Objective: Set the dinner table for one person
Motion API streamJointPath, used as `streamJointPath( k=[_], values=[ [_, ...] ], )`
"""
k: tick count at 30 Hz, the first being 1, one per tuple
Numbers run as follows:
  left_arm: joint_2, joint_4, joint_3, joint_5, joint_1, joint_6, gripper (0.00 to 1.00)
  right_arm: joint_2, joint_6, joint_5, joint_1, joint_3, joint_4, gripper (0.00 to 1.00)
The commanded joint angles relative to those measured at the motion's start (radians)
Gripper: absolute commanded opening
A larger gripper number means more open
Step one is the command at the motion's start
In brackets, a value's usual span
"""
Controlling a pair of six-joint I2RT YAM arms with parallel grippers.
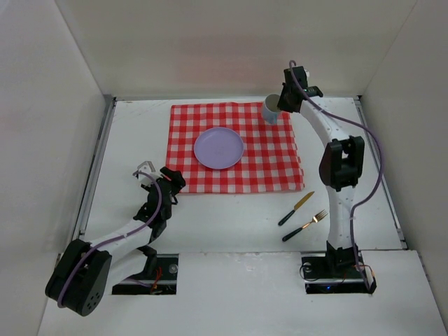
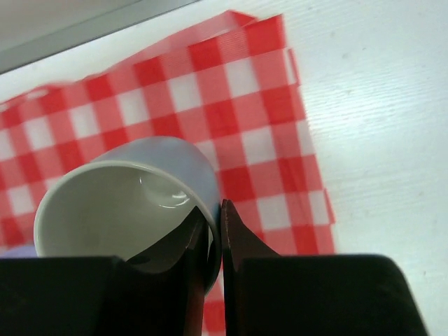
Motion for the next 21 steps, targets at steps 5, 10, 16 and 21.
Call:
streamJointPath(
  k=[5, 10, 16, 21],
  values=[
    [0.026, 0.022, 0.044, 0.017, 0.011, -0.022, 0.56, 0.146, -0.008, -0.019, -0.046, 0.302, -0.211, 0.12],
    [0.027, 0.022, 0.044, 0.029, 0.016, -0.031, 0.56, 0.201, 0.004, -0.025, -0.051, 0.331, -0.231, 0.12],
    [0.037, 0.022, 0.046, 0.037, 0.022, -0.036, 0.56, 0.243, 0.023, -0.022, -0.048, 0.370, -0.234, 0.24],
    [0.030, 0.022, 0.044, 0.040, 0.027, -0.036, 0.56, 0.214, 0.041, -0.019, -0.048, 0.382, -0.229, 0.42]
  ],
)
